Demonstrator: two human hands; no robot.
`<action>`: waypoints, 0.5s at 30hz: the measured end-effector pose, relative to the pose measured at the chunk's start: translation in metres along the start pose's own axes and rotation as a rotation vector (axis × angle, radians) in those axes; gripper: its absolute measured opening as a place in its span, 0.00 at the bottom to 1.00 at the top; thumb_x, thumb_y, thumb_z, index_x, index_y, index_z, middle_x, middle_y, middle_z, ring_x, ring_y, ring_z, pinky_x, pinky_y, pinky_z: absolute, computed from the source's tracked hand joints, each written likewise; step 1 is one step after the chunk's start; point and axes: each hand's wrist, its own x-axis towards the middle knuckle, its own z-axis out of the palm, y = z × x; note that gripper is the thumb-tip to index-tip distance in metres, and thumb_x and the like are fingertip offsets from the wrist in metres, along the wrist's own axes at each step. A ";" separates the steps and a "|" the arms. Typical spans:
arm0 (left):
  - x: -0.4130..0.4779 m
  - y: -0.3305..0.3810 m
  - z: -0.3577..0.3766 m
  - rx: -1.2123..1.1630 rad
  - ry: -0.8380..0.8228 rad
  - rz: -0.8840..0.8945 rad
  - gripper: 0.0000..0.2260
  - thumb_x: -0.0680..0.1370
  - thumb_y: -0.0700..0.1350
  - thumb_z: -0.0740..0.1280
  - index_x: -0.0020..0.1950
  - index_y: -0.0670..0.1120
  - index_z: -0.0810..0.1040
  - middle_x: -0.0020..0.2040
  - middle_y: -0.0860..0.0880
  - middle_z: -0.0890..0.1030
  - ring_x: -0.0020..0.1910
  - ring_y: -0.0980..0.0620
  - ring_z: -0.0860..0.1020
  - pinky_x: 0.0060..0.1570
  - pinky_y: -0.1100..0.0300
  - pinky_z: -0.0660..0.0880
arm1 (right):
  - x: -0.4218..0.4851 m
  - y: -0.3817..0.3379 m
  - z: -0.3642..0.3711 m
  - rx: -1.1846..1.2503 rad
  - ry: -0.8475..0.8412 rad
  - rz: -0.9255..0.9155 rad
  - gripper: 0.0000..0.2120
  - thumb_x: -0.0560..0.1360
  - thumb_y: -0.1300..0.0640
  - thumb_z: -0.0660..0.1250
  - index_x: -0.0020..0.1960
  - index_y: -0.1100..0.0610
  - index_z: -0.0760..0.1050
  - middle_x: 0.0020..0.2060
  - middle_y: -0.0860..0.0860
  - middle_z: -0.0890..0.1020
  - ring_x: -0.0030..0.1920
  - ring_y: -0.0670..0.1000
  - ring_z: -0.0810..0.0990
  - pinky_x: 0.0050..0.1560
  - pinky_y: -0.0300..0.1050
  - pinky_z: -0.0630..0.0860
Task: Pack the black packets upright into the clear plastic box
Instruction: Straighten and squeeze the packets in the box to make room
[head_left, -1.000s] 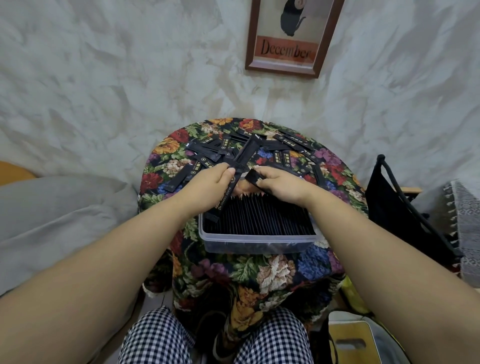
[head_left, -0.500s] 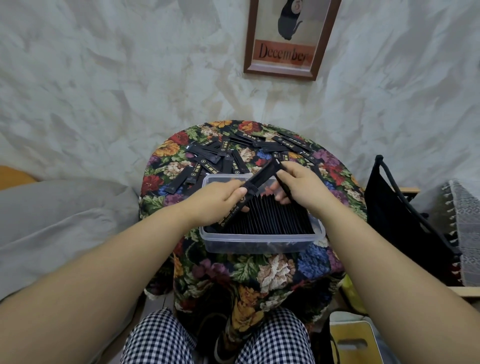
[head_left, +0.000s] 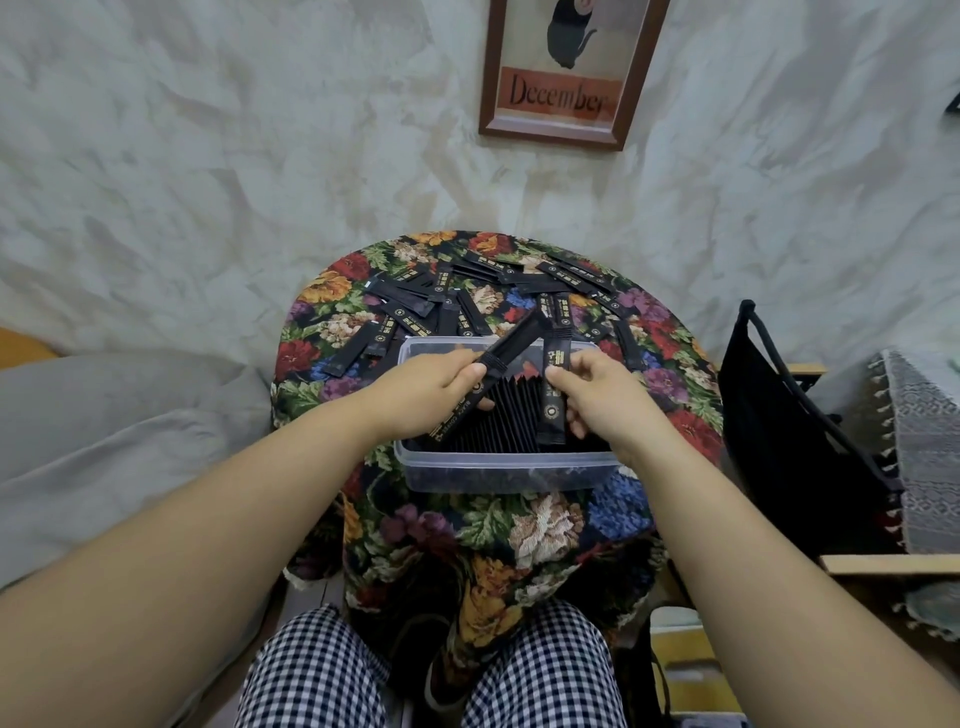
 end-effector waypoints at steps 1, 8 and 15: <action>0.001 -0.001 0.000 -0.053 0.012 -0.005 0.17 0.83 0.52 0.49 0.68 0.49 0.69 0.58 0.52 0.80 0.62 0.47 0.73 0.61 0.52 0.68 | 0.000 0.000 0.001 -0.002 0.002 0.005 0.10 0.80 0.54 0.61 0.42 0.56 0.68 0.26 0.52 0.71 0.25 0.51 0.68 0.30 0.45 0.67; 0.006 -0.007 0.004 0.009 -0.032 -0.002 0.22 0.83 0.55 0.47 0.76 0.52 0.59 0.71 0.52 0.70 0.72 0.51 0.63 0.69 0.49 0.62 | 0.005 -0.002 0.006 -0.133 -0.037 0.002 0.12 0.79 0.52 0.63 0.42 0.58 0.65 0.24 0.53 0.73 0.29 0.55 0.72 0.32 0.48 0.70; 0.005 -0.003 0.004 0.117 -0.015 -0.003 0.22 0.83 0.53 0.47 0.76 0.50 0.58 0.75 0.51 0.63 0.73 0.50 0.61 0.67 0.54 0.62 | 0.008 -0.003 0.017 -0.290 -0.088 -0.007 0.09 0.77 0.54 0.66 0.48 0.60 0.71 0.26 0.55 0.78 0.18 0.46 0.72 0.21 0.38 0.70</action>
